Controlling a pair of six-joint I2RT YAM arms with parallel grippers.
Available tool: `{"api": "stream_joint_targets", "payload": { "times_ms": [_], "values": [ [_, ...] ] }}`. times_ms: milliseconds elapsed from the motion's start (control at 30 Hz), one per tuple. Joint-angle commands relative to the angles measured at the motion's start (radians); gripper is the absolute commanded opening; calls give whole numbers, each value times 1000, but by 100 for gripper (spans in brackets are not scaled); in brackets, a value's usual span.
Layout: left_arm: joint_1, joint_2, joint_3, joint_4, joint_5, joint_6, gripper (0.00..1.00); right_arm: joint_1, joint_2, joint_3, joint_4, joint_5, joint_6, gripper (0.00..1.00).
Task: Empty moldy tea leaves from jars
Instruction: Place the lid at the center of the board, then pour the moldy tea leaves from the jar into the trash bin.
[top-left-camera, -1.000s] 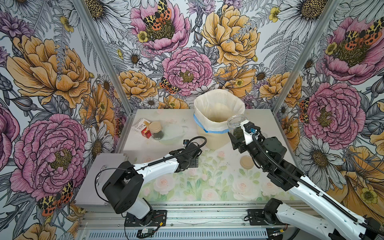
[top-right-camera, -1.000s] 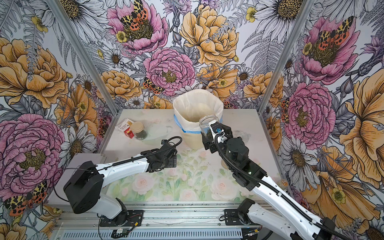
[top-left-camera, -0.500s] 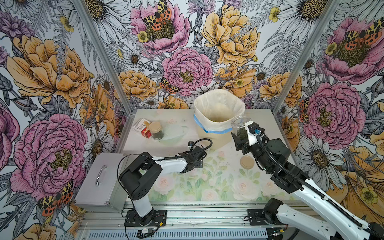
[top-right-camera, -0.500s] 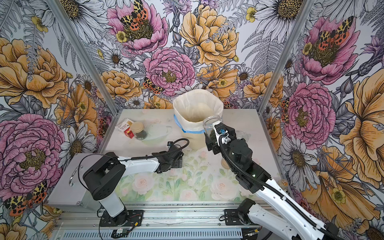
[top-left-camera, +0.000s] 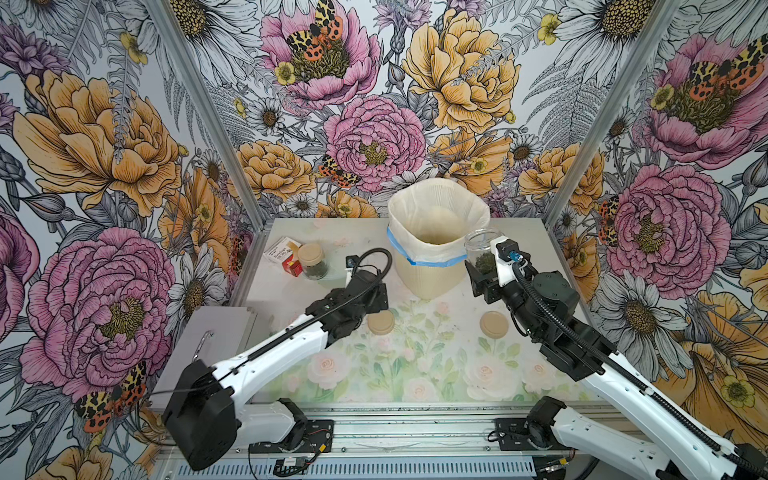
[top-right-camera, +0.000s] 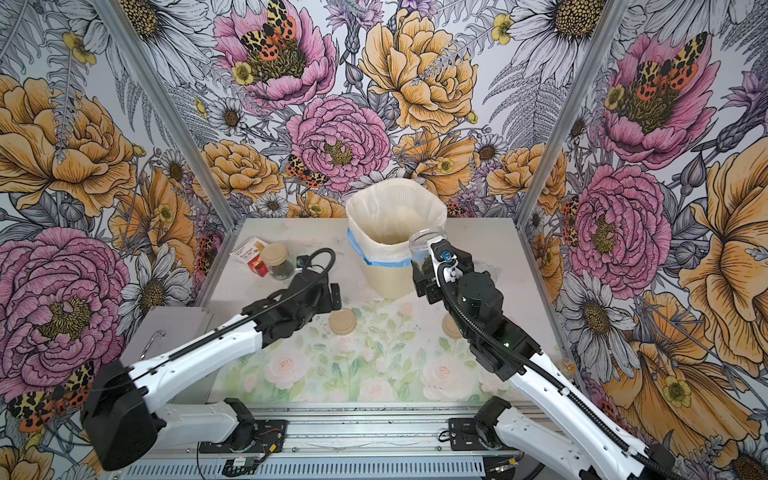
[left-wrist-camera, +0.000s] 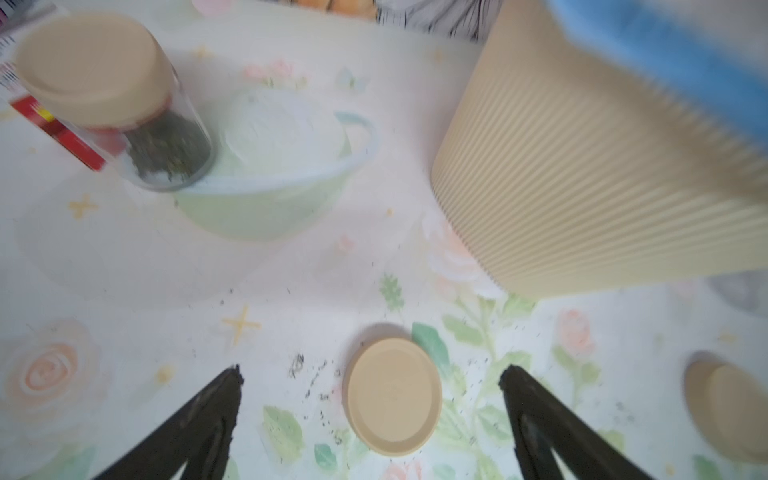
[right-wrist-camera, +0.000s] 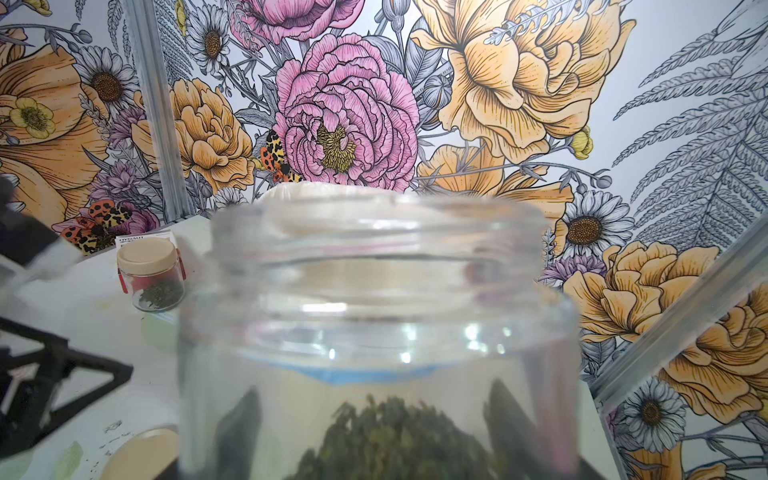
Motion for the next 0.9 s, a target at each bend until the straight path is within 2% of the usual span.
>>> {"api": "stream_joint_targets", "payload": {
  "times_ms": [0, 133, 200, 267, 433, 867],
  "values": [
    [129, -55, 142, -12, 264, 133, 99, -16, 14, 73, 69, -24, 20, 53],
    [238, 42, 344, 1, 718, 140, 99, -44, 69, 123, 75, -71, 37, 53],
    [249, 104, 423, 15, 851, 122, 99, -62, 109, 157, 77, -97, 50, 53],
    [242, 162, 494, 46, 934, 108, 99, -86, 158, 204, 76, -133, 71, 53],
    [215, 291, 651, 93, 1059, 80, 99, -156, 272, 311, 67, -224, 155, 53],
    [172, 567, 964, 109, 1134, 30, 99, -257, 481, 456, 67, -423, 270, 52]
  ]
}}
